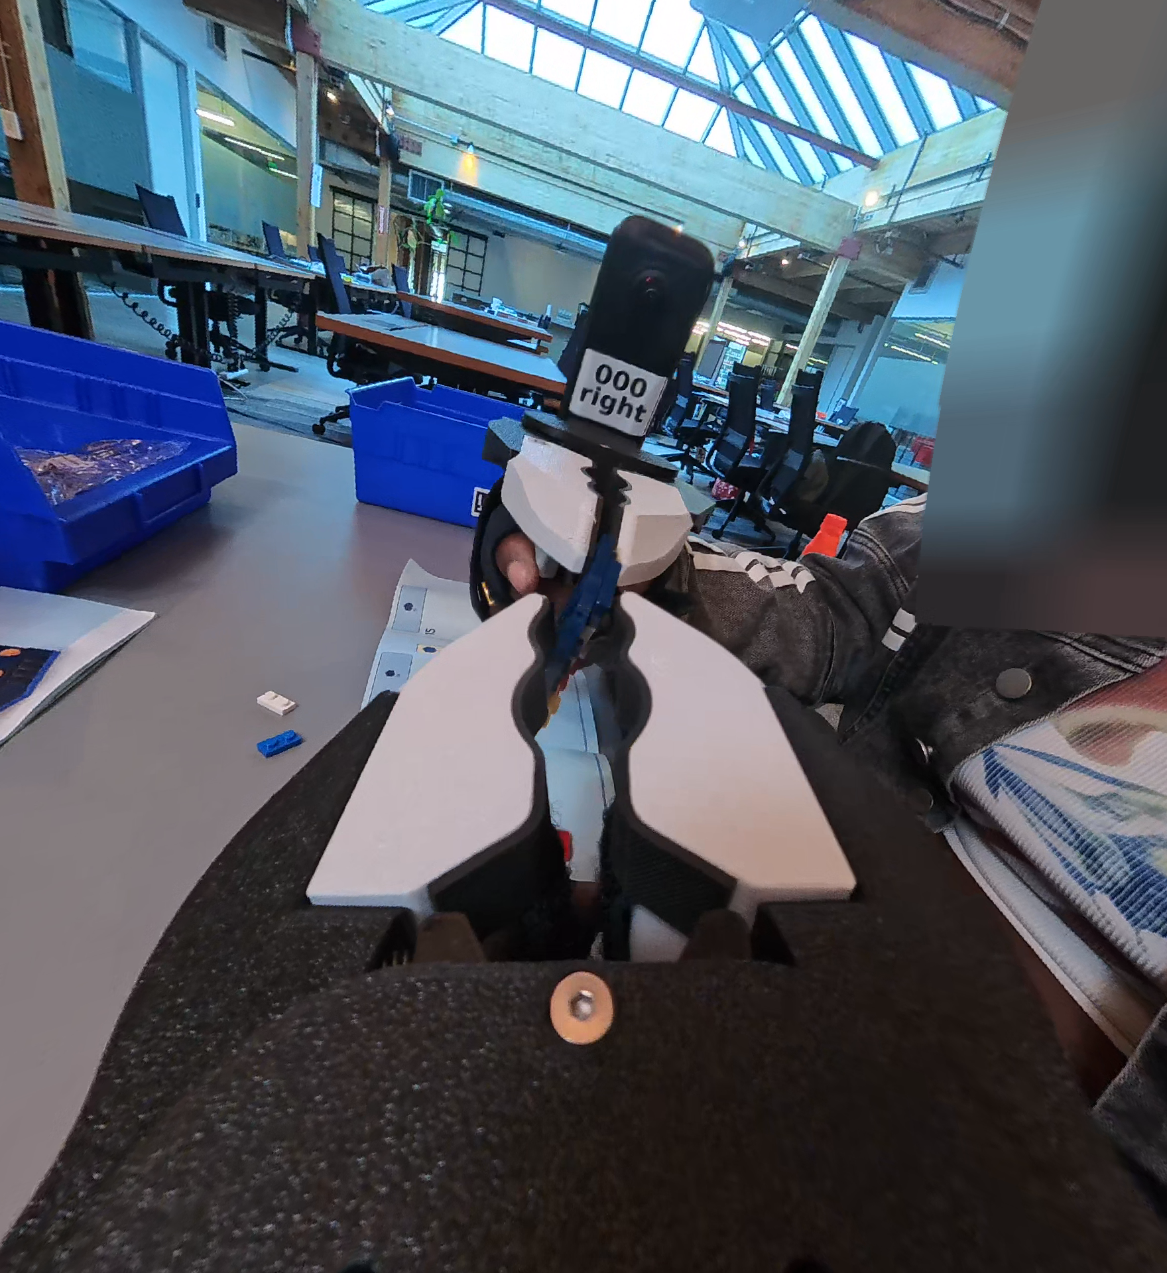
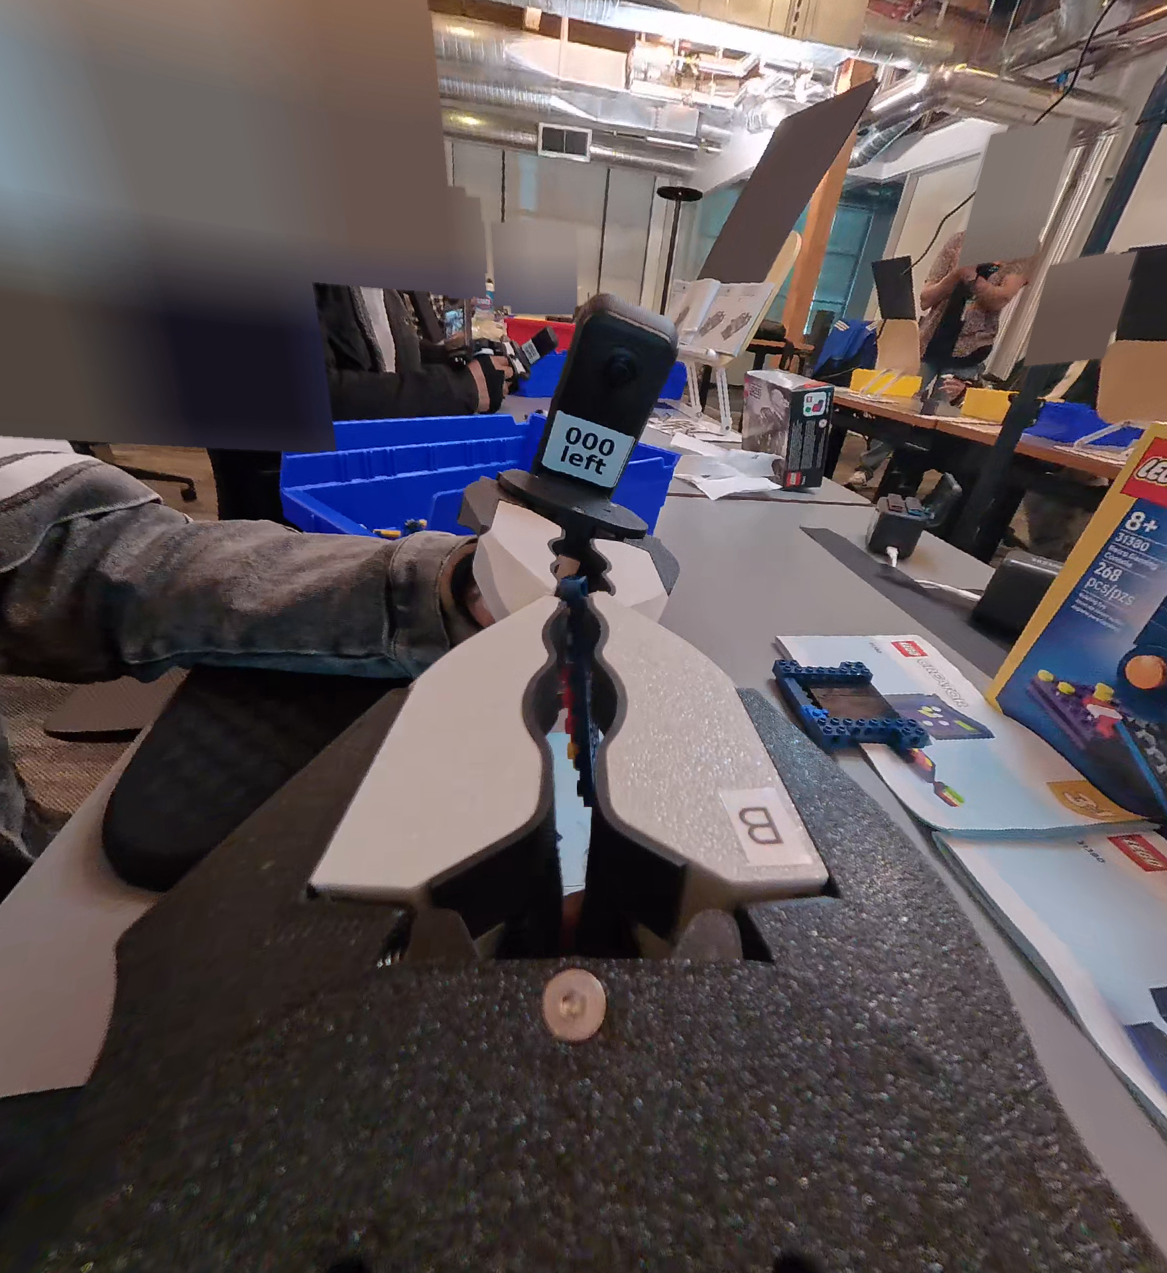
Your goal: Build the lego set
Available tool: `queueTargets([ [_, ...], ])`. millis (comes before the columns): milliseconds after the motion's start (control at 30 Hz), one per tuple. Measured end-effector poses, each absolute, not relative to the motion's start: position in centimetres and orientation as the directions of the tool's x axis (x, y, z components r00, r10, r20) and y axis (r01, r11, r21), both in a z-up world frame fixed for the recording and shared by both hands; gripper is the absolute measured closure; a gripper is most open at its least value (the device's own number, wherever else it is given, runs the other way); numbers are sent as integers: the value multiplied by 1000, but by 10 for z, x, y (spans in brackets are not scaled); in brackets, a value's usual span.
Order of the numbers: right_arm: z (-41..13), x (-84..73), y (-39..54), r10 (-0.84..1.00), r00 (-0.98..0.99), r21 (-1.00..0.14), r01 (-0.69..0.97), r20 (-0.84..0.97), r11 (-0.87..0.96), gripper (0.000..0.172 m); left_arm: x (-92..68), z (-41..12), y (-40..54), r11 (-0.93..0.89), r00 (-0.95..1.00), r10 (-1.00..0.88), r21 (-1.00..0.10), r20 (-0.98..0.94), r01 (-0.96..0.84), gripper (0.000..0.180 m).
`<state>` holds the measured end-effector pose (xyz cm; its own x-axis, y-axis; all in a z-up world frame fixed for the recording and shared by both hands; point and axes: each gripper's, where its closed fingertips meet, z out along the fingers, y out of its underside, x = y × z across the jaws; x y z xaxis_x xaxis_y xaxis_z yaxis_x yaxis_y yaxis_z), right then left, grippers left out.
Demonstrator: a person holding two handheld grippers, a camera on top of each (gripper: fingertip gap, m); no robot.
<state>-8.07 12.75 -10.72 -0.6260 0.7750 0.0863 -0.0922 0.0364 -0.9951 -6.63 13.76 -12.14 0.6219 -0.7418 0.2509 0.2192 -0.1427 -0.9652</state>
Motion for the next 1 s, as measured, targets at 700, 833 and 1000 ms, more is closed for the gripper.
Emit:
queueTargets([
  [700,-104,-83,134,769,-639,-994,-66,-23,-84,167,-63,-129,139,-160,628,-741,-971,237,177,172],
  [833,-105,-84,134,787,-616,-995,-87,24,-38,167,-64,-131,139,-165,634,-736,-972,236,170,172],
  [1000,-106,-82,134,767,-641,-995,-68,-9,-69,166,-63,-131,138,-168,628,-743,-973,232,161,173],
])
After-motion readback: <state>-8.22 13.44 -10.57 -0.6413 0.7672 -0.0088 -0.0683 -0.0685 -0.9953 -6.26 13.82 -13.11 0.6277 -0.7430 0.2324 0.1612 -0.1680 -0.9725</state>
